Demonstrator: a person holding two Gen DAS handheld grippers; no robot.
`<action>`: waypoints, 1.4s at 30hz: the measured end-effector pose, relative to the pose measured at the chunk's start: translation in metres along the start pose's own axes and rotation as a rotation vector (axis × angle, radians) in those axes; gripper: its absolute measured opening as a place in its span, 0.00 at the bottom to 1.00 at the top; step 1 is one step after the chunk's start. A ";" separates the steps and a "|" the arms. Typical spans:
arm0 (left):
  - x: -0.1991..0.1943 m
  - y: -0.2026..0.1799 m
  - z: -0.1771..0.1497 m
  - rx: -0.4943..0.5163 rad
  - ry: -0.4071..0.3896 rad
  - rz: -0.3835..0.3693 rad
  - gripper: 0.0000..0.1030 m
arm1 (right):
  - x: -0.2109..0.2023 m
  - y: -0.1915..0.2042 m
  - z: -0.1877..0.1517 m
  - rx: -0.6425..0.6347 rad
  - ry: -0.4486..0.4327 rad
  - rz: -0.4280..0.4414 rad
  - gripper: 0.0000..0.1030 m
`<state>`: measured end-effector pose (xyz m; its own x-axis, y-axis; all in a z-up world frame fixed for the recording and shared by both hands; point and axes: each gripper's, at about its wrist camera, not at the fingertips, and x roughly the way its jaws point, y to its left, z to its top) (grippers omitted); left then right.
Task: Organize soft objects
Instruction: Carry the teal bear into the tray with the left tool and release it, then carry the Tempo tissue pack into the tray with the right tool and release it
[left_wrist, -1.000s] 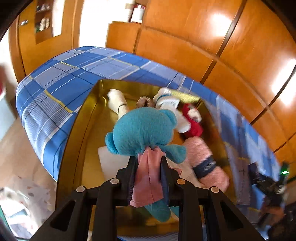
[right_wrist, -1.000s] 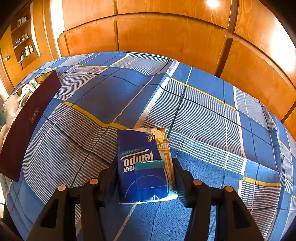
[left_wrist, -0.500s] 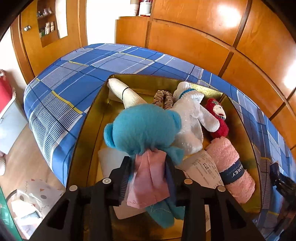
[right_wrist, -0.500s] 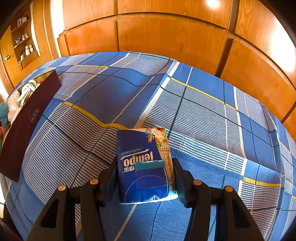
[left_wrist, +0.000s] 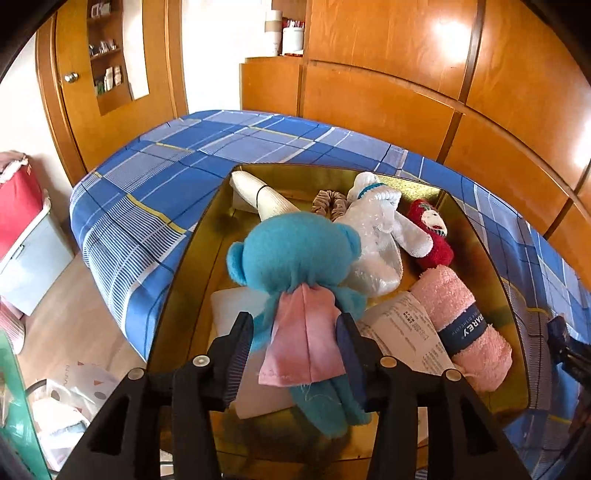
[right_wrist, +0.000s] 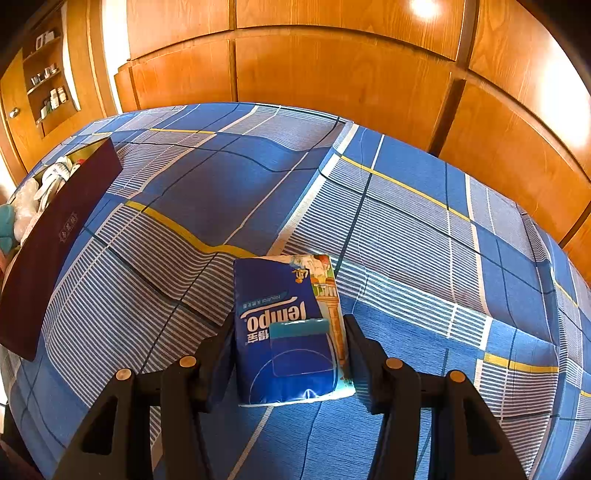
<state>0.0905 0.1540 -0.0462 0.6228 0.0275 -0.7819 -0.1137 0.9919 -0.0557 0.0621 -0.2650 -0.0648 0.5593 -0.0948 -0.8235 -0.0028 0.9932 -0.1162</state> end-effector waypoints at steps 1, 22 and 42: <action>-0.002 0.000 -0.001 0.002 -0.007 0.005 0.46 | 0.000 0.000 0.000 0.000 0.000 -0.001 0.53; -0.047 0.007 -0.014 -0.028 -0.101 -0.001 0.56 | -0.002 0.003 0.000 0.010 -0.004 -0.027 0.52; -0.061 0.056 -0.028 -0.131 -0.113 0.048 0.57 | -0.035 0.039 0.015 0.113 0.019 0.044 0.52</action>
<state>0.0245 0.2040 -0.0193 0.6964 0.0959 -0.7112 -0.2411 0.9647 -0.1060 0.0549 -0.2214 -0.0318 0.5450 -0.0515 -0.8369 0.0676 0.9976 -0.0173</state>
